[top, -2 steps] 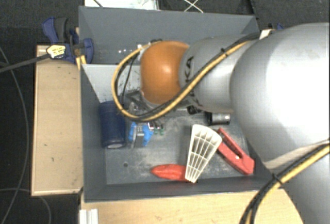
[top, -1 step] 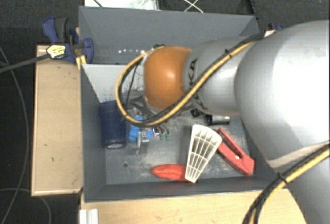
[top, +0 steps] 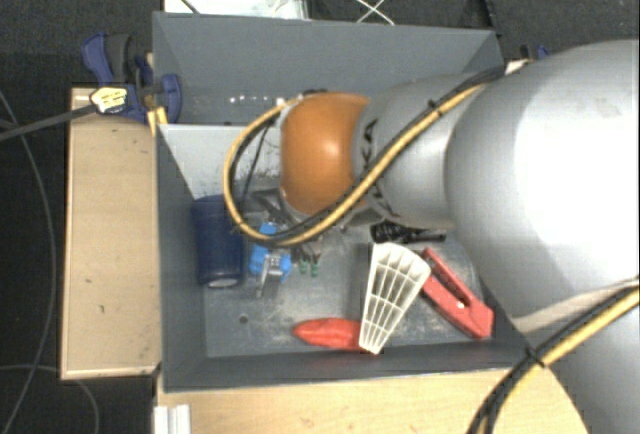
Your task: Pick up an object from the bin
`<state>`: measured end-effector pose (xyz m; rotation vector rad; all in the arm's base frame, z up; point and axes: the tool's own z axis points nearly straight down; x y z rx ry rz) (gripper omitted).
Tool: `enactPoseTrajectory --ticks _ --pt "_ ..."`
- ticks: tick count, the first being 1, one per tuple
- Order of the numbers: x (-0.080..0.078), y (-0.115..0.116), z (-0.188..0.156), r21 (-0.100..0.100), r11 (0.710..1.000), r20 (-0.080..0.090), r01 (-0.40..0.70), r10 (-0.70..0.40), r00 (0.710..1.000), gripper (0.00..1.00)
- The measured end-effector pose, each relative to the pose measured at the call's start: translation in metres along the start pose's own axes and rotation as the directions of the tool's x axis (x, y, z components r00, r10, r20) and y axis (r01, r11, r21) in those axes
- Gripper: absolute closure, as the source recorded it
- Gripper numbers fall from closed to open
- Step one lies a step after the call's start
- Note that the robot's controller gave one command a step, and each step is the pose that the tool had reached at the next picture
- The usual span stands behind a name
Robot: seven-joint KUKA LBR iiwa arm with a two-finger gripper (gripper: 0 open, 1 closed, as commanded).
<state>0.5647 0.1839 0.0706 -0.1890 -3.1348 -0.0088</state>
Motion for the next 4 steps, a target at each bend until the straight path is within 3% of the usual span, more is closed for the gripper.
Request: enactPoseTrajectory --ticks 1,2,3,4 --pt "-0.006 0.001 -0.001 0.002 0.985 0.003 0.174 -0.174 0.985 1.0" --pt "-0.006 0.001 -0.001 0.002 0.985 0.003 0.174 -0.174 0.985 1.0" --pt "-0.003 0.0 -0.015 0.005 0.985 -0.008 0.172 -0.172 0.985 1.0" --pt "-0.003 0.001 -0.057 0.004 0.985 -0.005 0.171 -0.171 0.985 1.0"
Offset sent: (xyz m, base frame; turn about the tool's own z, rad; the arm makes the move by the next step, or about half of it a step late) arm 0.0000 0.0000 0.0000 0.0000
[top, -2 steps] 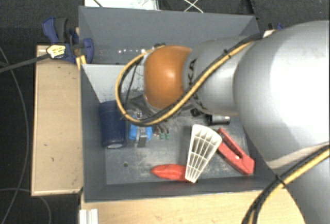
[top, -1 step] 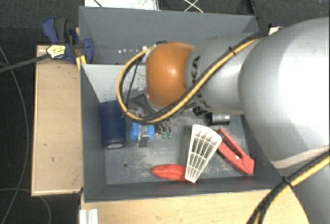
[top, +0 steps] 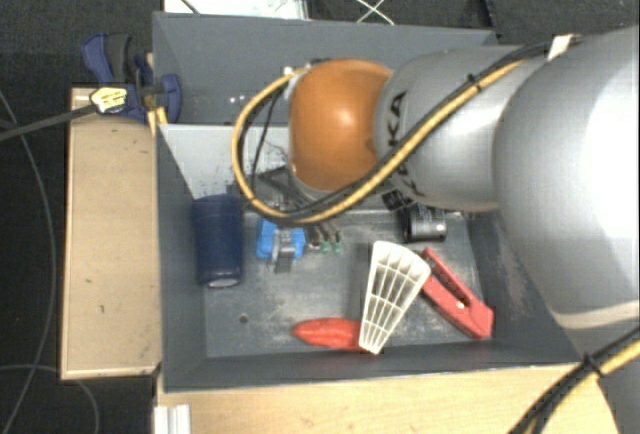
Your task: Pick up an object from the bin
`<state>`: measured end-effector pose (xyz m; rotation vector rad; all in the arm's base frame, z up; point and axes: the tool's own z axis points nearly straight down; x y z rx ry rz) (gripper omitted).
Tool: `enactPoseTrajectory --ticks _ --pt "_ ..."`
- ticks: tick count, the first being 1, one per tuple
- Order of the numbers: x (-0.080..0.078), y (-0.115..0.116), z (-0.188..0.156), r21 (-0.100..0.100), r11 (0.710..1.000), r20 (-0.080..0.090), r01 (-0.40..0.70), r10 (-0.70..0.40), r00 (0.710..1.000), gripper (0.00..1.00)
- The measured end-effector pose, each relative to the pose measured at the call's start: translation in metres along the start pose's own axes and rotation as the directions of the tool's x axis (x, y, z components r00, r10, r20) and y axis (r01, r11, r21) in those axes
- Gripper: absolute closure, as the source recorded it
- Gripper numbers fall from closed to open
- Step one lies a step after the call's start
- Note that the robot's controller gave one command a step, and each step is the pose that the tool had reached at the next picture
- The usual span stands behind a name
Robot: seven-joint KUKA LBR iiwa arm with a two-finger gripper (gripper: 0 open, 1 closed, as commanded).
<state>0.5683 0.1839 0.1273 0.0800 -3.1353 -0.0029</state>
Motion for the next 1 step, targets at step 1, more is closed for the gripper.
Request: enactPoseTrajectory --ticks 1 --pt "-0.0014 0.0004 -0.0344 -0.001 1.0 0.006 -0.001 0.001 1.0 1.0"
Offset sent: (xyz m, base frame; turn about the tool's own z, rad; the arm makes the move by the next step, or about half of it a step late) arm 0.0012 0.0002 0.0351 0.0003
